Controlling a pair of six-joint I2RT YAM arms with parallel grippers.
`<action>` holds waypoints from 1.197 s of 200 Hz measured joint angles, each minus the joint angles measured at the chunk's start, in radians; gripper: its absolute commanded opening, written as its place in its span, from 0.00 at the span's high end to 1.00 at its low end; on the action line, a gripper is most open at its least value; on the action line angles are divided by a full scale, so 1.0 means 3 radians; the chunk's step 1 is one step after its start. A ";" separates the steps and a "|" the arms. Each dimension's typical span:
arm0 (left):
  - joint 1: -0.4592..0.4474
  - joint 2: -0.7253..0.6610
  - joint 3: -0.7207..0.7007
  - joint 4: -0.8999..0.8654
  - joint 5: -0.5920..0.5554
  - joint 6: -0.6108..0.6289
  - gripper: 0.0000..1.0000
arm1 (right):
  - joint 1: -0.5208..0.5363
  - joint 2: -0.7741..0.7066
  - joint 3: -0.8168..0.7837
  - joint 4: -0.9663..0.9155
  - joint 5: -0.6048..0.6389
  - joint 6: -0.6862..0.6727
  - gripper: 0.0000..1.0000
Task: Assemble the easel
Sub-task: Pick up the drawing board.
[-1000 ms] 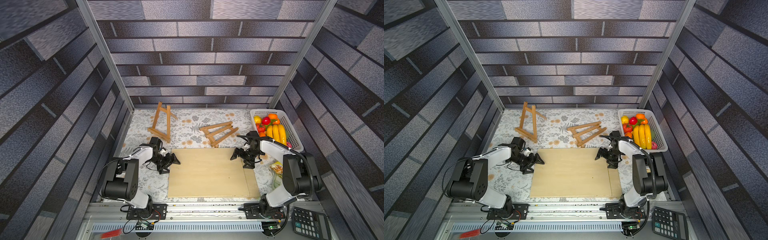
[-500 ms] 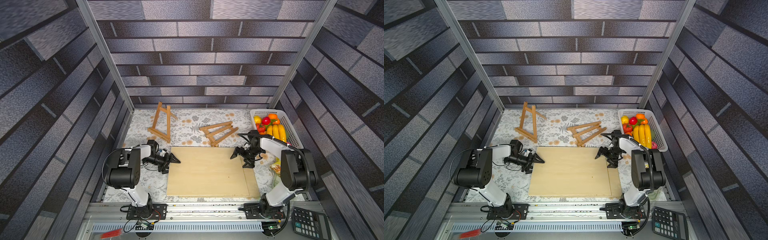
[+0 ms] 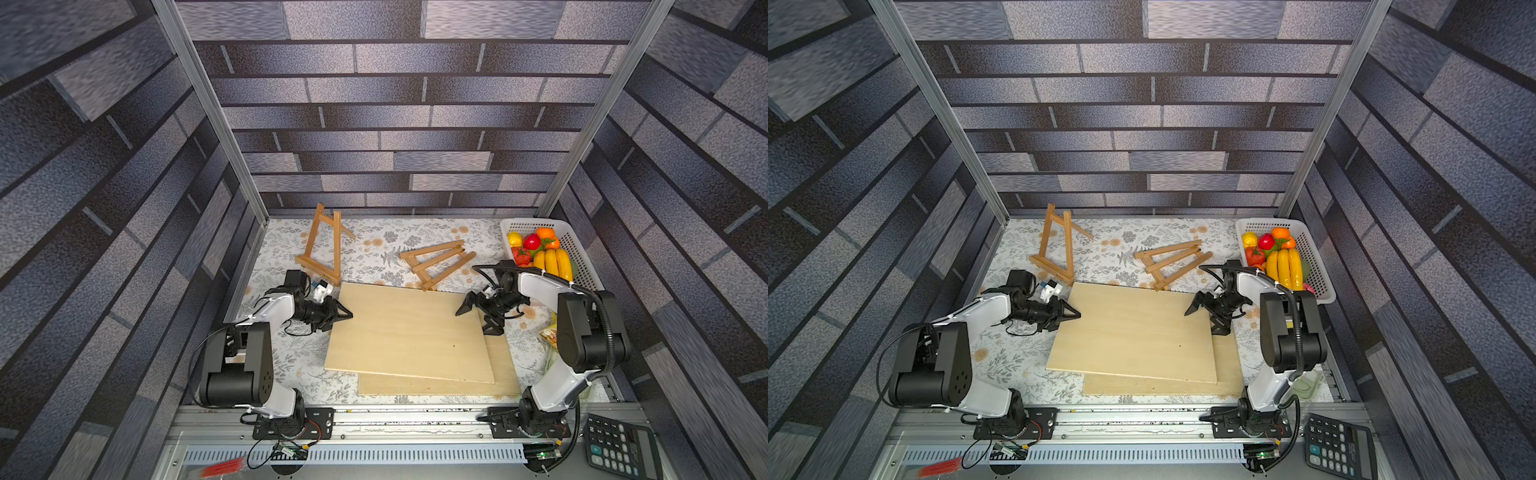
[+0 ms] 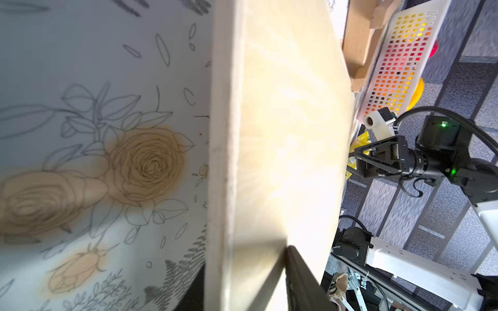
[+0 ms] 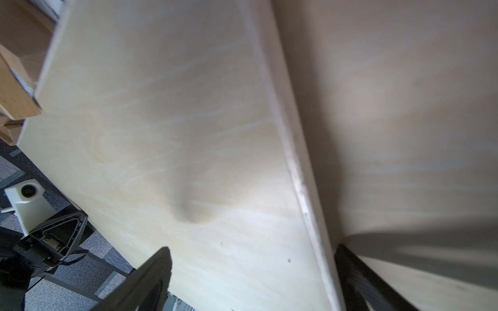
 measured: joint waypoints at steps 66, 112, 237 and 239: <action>0.0098 -0.0453 0.0131 0.0032 0.0512 -0.0495 0.96 | -0.0032 -0.0027 -0.0071 0.0067 -0.0187 -0.0098 0.04; 0.0098 -0.0523 0.0071 0.0095 0.0491 -0.0576 1.00 | -0.0038 -0.0392 -0.0468 0.0519 -0.0290 -0.0062 0.04; 0.0300 -0.0679 0.0036 0.0435 0.0426 -0.0890 1.00 | -0.0146 -0.0793 -0.2120 0.4215 -0.1047 0.2152 0.51; 0.0300 -0.0680 0.0034 0.0435 0.0426 -0.0891 1.00 | -0.0142 -0.0807 -0.2122 0.4213 -0.1033 0.2164 0.51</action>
